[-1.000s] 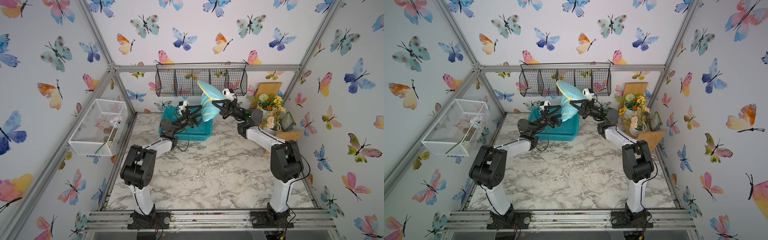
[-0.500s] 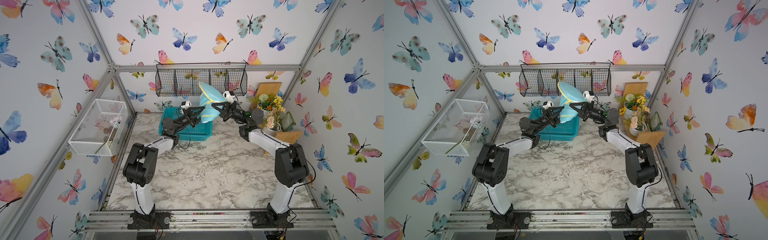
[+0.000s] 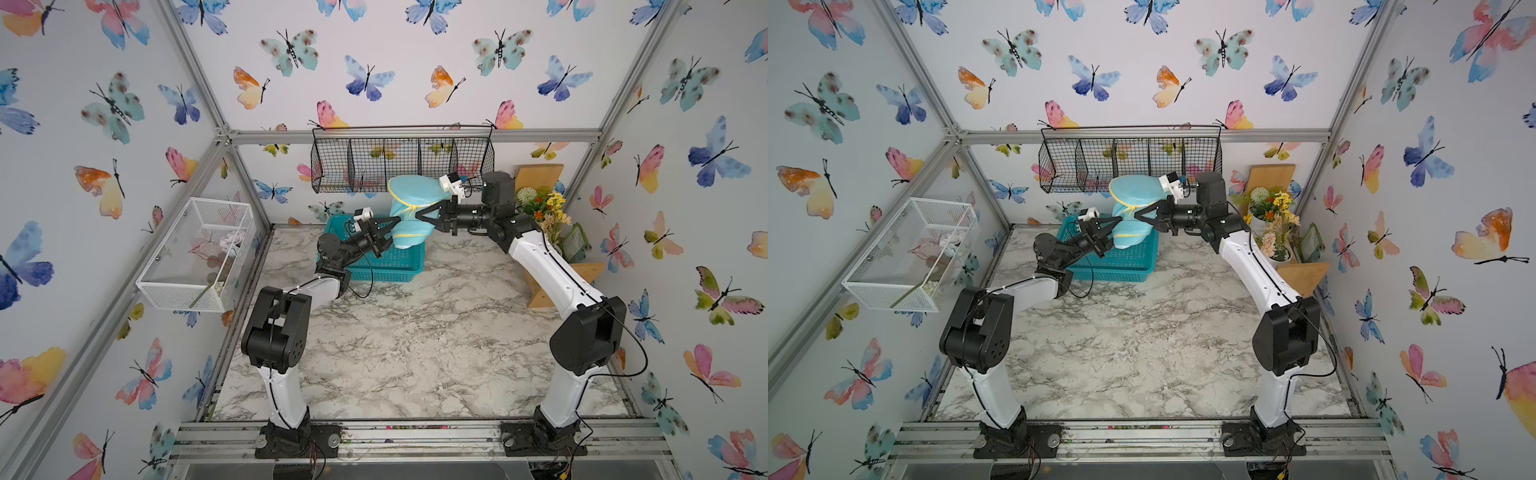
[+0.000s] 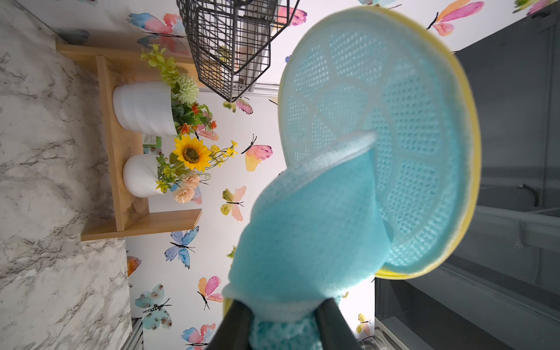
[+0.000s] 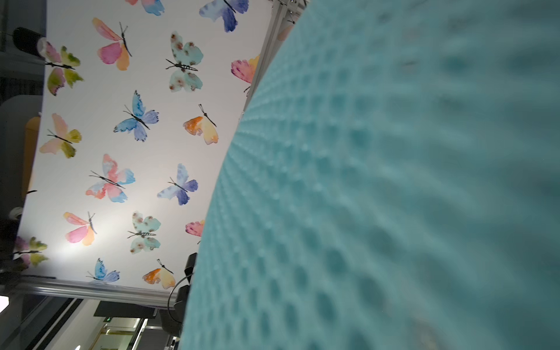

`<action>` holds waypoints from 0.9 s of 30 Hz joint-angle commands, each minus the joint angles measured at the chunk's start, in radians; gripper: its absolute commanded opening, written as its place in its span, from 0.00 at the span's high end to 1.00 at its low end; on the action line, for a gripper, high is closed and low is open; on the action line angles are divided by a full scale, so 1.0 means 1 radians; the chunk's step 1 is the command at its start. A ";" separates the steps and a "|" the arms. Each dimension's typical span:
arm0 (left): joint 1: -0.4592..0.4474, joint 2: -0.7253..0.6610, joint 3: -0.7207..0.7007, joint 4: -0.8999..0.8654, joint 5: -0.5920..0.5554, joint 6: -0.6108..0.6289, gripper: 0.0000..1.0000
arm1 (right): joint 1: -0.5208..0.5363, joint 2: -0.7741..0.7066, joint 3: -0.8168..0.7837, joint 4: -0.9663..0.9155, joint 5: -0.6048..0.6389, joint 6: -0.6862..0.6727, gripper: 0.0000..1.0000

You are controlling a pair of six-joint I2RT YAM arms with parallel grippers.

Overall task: Turn the laundry bag inside out
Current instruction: Turn over the laundry bag.

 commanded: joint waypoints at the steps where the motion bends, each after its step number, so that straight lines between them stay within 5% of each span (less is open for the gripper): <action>1: -0.002 -0.132 0.022 0.080 0.034 0.028 1.00 | 0.026 0.081 0.022 -0.475 0.162 -0.268 0.88; 4: 0.010 -0.155 0.013 0.024 0.051 0.066 1.00 | 0.021 0.075 0.042 -0.519 0.205 -0.298 0.79; 8: 0.028 -0.208 0.020 -0.195 0.098 0.224 1.00 | 0.008 0.060 0.098 -0.575 0.258 -0.334 0.52; 14: 0.038 -0.258 0.283 -1.172 0.127 0.916 1.00 | 0.004 0.020 0.250 -0.691 0.352 -0.457 0.42; 17: 0.036 -0.256 0.273 -1.154 0.133 0.903 1.00 | 0.004 0.004 0.223 -0.655 0.317 -0.448 0.54; 27: -0.052 -0.228 0.207 -0.930 0.163 0.756 1.00 | 0.020 0.014 0.201 -0.514 0.180 -0.347 0.57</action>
